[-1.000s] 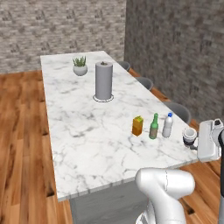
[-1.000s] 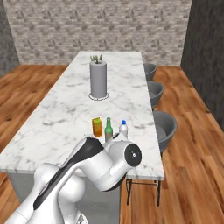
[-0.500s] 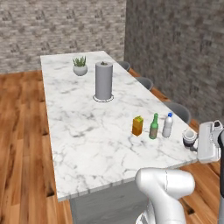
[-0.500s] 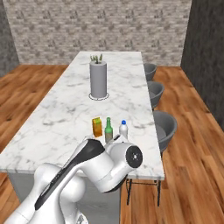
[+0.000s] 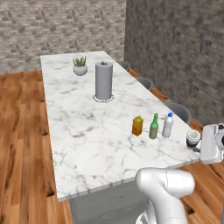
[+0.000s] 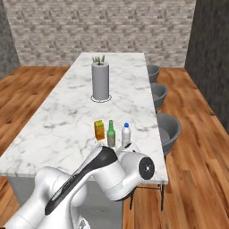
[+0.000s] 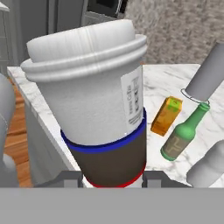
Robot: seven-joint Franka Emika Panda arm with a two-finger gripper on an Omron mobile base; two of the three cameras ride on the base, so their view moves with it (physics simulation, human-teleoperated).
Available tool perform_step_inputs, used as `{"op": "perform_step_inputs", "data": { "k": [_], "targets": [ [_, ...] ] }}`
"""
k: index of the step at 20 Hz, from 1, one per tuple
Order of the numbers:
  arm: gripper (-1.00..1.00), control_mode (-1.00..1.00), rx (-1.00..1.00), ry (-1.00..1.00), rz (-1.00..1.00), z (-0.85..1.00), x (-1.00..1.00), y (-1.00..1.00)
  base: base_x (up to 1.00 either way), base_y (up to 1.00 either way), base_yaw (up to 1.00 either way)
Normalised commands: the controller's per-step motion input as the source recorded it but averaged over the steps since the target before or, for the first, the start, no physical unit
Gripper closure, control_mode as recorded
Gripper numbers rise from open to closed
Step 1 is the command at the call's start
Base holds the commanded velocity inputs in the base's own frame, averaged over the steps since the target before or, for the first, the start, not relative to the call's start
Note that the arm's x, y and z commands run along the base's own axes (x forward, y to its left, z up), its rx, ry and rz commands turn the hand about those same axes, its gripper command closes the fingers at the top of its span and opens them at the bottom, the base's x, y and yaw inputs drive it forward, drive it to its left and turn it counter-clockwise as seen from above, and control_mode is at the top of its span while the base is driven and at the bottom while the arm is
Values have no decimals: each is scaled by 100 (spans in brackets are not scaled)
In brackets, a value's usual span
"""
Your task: Move the drinks to the dining counter.
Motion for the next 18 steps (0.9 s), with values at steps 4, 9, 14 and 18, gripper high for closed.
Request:
{"op": "perform_step_inputs", "data": {
  "k": [4,9,14,18],
  "targets": [
    [100,-100,21,7,0,-9,30,-33,0,0,0],
    [100,-100,15,12,0,-17,40,-25,0,0,0],
    [100,-100,0,11,0,-27,50,-4,0,0,0],
    [100,-100,-1,1,0,-35,46,0,0,0,0]
  ]
}}
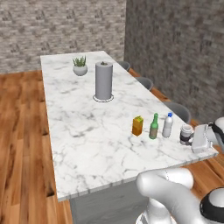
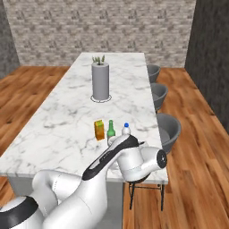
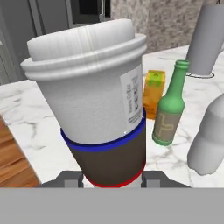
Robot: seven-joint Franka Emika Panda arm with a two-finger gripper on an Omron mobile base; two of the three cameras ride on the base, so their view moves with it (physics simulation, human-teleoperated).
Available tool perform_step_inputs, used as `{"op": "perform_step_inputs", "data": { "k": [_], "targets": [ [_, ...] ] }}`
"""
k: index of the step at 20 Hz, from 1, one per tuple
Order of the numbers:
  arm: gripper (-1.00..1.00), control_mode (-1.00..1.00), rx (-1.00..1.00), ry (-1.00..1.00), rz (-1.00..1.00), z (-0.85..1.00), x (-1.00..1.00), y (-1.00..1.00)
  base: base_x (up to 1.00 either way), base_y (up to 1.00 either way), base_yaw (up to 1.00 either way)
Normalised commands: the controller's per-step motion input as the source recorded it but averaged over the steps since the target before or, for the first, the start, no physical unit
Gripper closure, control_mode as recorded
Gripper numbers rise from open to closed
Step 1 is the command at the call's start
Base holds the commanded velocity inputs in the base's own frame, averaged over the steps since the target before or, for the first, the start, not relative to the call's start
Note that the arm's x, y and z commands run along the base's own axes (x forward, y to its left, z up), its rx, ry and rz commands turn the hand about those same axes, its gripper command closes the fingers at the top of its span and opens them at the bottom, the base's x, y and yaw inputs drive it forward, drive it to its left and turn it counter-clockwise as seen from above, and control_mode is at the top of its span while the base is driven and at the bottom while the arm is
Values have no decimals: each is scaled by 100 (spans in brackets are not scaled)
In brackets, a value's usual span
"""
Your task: Move the drinks to the dining counter.
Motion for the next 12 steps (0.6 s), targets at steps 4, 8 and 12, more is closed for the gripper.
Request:
{"op": "perform_step_inputs", "data": {
  "k": [4,8,12],
  "targets": [
    [100,-100,0,0,0,-36,37,0,0,0,0],
    [100,-100,0,0,0,-41,26,0,0,0,0],
    [100,-100,0,0,0,-40,27,0,0,0,0]
  ]
}}
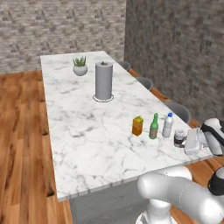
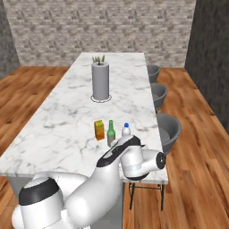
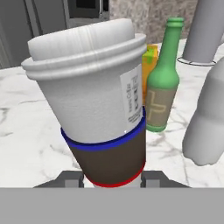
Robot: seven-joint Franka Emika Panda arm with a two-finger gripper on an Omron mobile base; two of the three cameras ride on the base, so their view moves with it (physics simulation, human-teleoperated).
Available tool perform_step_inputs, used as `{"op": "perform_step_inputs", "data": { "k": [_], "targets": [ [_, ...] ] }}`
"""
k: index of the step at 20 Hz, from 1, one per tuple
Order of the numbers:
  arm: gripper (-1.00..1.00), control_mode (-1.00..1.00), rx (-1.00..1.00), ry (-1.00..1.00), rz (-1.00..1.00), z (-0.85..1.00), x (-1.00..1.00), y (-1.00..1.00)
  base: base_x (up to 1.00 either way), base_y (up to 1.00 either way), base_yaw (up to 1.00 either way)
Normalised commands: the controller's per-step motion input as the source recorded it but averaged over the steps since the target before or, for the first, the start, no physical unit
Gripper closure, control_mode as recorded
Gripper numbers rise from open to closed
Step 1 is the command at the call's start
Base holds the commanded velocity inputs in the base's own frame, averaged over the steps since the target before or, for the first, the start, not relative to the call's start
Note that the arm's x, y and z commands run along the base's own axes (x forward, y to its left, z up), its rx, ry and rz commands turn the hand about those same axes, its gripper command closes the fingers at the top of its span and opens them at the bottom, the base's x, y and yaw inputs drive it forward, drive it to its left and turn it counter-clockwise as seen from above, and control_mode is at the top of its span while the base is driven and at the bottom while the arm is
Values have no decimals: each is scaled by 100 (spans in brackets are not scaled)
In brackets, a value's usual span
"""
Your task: Move the drinks to the dining counter.
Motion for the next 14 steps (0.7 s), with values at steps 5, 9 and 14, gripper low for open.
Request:
{"op": "perform_step_inputs", "data": {
  "k": [5,9,14],
  "targets": [
    [100,-100,0,0,0,-32,30,0,0,0,0],
    [100,-100,0,0,0,-28,34,0,0,0,0],
    [100,-100,2,0,0,-30,29,0,0,0,0]
  ]
}}
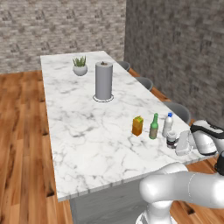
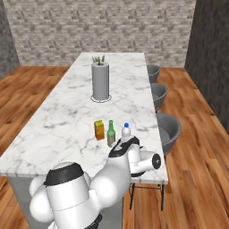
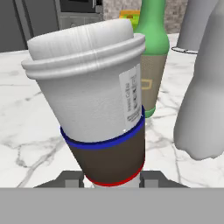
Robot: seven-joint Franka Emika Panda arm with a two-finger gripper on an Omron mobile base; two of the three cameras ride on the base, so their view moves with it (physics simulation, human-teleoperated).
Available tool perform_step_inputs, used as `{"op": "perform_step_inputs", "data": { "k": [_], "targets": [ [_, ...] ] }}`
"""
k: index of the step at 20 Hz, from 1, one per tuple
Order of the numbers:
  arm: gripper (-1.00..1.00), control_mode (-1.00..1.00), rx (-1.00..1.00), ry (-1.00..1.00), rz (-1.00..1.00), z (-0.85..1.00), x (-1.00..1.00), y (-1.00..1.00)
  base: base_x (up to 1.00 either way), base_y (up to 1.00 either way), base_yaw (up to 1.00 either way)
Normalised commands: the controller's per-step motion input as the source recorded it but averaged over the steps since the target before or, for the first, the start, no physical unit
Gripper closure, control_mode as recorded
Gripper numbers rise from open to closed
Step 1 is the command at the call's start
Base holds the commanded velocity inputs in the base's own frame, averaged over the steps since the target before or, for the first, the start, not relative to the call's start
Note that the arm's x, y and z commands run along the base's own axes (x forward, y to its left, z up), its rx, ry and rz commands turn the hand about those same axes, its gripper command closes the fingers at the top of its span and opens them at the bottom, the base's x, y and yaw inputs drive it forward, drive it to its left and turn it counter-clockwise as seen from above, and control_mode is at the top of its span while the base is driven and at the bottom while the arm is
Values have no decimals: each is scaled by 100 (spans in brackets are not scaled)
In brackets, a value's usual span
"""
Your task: Move the drinks to the dining counter.
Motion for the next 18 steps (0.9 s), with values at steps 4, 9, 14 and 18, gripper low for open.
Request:
{"op": "perform_step_inputs", "data": {
  "k": [4,9,14,18],
  "targets": [
    [100,-100,3,0,0,-30,26,0,0,0,0],
    [100,-100,5,0,0,-30,28,-2,0,0,0],
    [100,-100,2,-2,0,-28,12,-1,0,0,0],
    [100,-100,0,-11,0,-4,-7,0,0,0,0]
  ]
}}
